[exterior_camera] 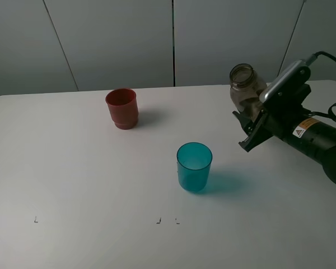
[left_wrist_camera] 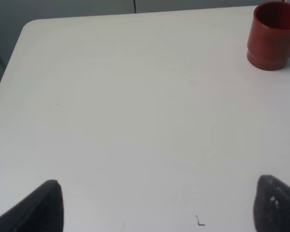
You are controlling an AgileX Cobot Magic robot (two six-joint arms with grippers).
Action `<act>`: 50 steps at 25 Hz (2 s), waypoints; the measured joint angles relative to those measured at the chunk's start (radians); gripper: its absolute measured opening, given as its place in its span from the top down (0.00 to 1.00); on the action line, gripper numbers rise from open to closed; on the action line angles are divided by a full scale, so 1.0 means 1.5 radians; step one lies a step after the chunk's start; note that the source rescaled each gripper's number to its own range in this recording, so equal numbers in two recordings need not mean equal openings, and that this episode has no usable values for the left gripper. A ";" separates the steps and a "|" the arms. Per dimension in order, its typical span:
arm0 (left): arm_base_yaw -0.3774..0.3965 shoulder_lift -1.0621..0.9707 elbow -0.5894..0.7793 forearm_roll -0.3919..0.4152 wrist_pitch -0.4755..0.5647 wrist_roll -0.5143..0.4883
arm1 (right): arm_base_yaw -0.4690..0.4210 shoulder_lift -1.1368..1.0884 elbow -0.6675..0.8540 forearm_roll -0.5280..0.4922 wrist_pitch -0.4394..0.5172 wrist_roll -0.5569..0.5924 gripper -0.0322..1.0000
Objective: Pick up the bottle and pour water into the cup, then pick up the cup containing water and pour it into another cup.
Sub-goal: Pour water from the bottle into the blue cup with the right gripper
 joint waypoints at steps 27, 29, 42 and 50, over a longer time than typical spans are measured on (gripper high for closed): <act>0.000 0.000 0.000 0.000 0.000 -0.005 | 0.000 0.000 -0.037 -0.041 0.075 -0.122 0.97; 0.000 0.000 0.000 0.000 0.000 -0.005 | 0.000 0.000 -0.037 -0.044 0.080 -0.138 0.97; 0.000 0.000 0.000 0.000 0.000 -0.005 | 0.000 0.000 -0.037 -0.041 0.084 -0.274 0.97; 0.000 0.000 0.000 0.000 0.000 -0.005 | 0.000 0.000 -0.037 -0.041 0.084 -0.348 0.97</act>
